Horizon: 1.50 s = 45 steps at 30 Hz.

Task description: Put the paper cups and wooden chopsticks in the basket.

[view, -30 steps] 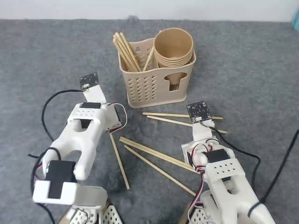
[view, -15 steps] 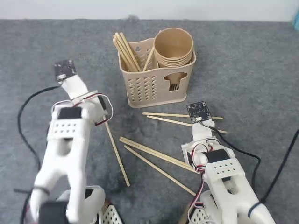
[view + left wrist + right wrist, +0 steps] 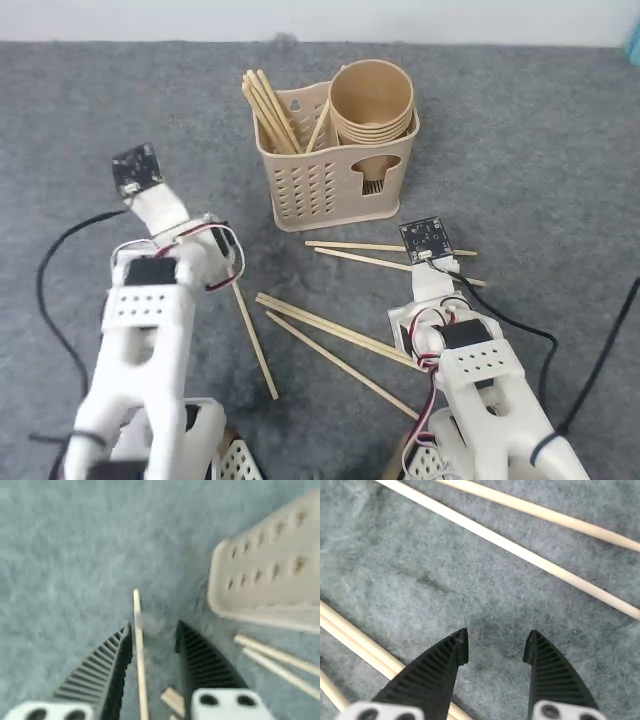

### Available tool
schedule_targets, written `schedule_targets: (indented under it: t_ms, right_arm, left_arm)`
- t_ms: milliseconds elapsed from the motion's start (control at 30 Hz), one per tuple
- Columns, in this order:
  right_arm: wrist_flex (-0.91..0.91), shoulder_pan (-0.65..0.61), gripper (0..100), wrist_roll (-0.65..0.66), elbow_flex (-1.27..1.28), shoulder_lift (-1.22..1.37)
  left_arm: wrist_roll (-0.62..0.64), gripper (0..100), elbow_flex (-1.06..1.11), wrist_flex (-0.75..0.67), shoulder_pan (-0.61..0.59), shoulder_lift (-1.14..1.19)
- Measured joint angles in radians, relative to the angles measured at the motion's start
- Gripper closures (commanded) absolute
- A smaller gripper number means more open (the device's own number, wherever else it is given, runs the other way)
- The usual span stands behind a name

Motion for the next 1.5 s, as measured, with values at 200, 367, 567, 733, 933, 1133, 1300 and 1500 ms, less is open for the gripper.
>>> schedule_targets:
  t_ms: [200,367,567,733,933,1133,1300,1500]
  right_arm:
    - [0.0,0.0,81.1,0.0,0.0,0.0]
    - [0.0,0.0,81.1,0.0,0.0,0.0]
    - [0.0,0.0,81.1,0.0,0.0,0.0]
    - [0.0,0.0,81.1,0.0,0.0,0.0]
    - [0.0,0.0,81.1,0.0,0.0,0.0]
    - [0.0,0.0,81.1,0.0,0.0,0.0]
    - [0.0,0.0,81.1,0.0,0.0,0.0]
    - [0.0,0.0,81.1,0.0,0.0,0.0]
  left_arm:
    - [0.009,96,-0.118,0.0,-0.003,0.313]
    - [0.009,97,-0.264,0.0,-0.003,0.589]
    - [0.017,97,-0.396,0.092,0.0,0.687]
    - [-0.038,97,-0.404,0.115,-0.003,0.667]
    - [-0.107,93,-0.404,0.193,0.0,0.489]
    - [-0.13,73,-0.345,0.212,0.034,0.425]
    - [-0.132,76,-0.338,0.212,0.064,0.499]
    - [-0.133,85,-0.45,0.212,0.029,0.7]
